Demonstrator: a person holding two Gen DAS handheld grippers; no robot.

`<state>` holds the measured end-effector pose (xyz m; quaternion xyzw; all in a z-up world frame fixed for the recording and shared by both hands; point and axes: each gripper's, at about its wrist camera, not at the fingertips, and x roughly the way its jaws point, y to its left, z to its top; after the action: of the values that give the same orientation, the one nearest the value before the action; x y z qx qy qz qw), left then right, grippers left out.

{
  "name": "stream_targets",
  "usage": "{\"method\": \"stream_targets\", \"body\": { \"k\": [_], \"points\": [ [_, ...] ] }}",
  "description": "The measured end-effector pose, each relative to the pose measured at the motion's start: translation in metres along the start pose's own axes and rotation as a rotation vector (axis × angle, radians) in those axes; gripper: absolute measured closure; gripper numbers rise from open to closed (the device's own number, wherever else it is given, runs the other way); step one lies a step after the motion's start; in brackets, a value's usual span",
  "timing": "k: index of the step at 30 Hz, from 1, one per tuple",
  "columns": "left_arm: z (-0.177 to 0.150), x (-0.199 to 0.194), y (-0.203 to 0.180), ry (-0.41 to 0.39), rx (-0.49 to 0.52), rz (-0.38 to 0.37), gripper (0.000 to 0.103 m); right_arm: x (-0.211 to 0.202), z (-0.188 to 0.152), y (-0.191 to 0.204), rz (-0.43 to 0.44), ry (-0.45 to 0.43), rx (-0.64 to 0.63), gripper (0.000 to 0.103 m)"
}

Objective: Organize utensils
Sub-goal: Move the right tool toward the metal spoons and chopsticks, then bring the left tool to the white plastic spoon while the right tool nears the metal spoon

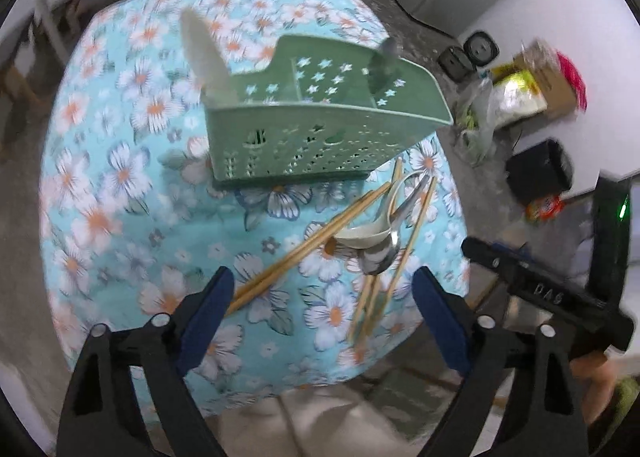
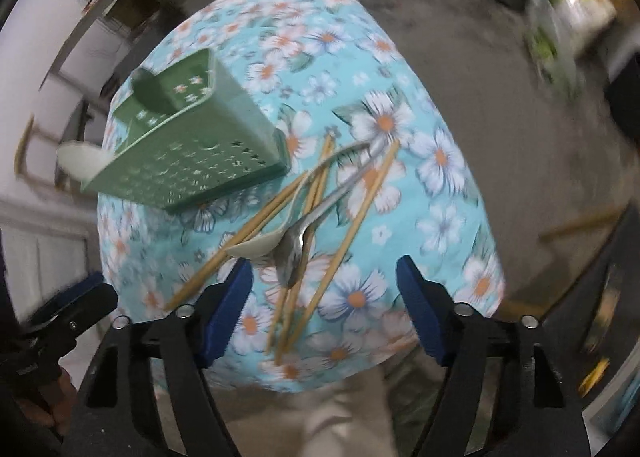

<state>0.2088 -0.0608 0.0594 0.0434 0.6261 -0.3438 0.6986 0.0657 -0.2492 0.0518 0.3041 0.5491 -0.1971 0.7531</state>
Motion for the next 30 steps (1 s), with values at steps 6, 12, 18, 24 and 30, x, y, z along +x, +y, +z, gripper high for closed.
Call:
{"method": "stream_targets", "body": {
  "k": [6, 12, 18, 24, 30],
  "points": [
    [0.006, 0.009, 0.005, 0.03, -0.066, -0.11, 0.032, 0.004, -0.013, 0.0, 0.043, 0.031, 0.078, 0.045],
    [0.011, 0.024, 0.019, 0.076, -0.263, -0.265, 0.045, 0.011, -0.018, 0.001, 0.064, 0.06, 0.095, 0.051],
    [0.016, 0.04, 0.03, 0.105, -0.441, -0.364, 0.055, 0.018, -0.015, 0.005, 0.077, 0.079, 0.076, 0.054],
    [0.015, 0.067, 0.039, 0.149, -0.669, -0.477, 0.06, 0.023, -0.014, 0.0, 0.087, 0.098, 0.08, 0.054],
    [0.003, 0.102, 0.042, 0.215, -0.911, -0.576, 0.063, 0.023, -0.007, -0.01, 0.091, 0.103, 0.089, 0.054]
  ]
}}
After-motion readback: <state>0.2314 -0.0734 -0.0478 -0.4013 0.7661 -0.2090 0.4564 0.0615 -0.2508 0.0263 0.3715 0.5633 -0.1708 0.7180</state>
